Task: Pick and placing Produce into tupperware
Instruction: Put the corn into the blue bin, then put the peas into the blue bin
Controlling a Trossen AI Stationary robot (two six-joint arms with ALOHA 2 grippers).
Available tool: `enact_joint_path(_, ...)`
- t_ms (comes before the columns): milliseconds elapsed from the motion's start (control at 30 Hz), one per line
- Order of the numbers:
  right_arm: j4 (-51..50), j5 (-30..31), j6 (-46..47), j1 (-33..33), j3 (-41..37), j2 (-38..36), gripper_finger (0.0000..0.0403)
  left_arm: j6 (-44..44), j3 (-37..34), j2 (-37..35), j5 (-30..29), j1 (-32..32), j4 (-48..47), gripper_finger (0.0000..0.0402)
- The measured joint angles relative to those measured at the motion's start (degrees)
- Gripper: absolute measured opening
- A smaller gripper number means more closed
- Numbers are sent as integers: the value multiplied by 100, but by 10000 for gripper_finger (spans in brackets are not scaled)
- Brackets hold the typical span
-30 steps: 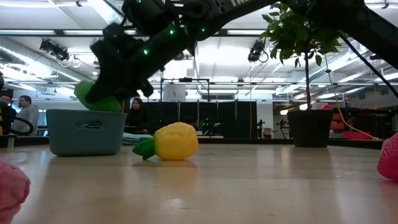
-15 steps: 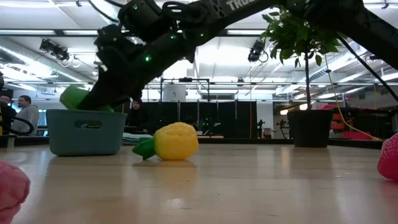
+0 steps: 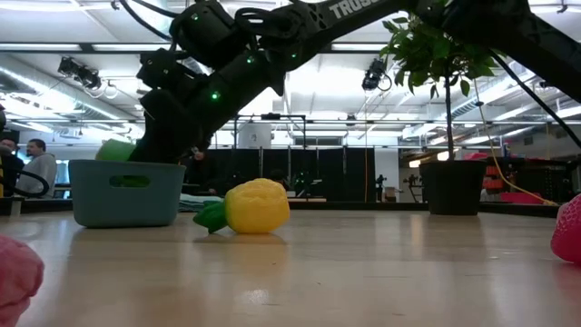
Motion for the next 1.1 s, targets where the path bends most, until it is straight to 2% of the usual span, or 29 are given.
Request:
enact_joint_path(300, 31, 0, -49, 2, 0, -8, 297, -1, 0, 0, 0, 0, -2, 172)
enact_joint_path(533, -217, -5, 189, 44, 122, -209, 295, -169, 0, 58, -1, -15, -43, 172)
enact_joint_path(633, -907, -43, 338, 85, 125, -508, 285, -475, -3, 137, 2, -17, -335, 172)
enact_joint_path(767, -2397, -44, 754, 183, 125, -966, 273, -1202, -125, 228, 7, -54, -1288, 172)
enact_joint_path(867, -3584, -43, 1037, 308, 124, -1276, 268, -1885, -531, 248, 7, -294, -1918, 172)
enact_joint_path(1000, -4600, 106, 1150, 521, 120, -1587, 268, -3064, -1396, 252, 89, -981, -2035, 172)
enact_joint_path(1100, -4801, 264, 1060, 708, 44, -1716, 268, -4073, -2158, 249, 214, -1668, -1795, 172)
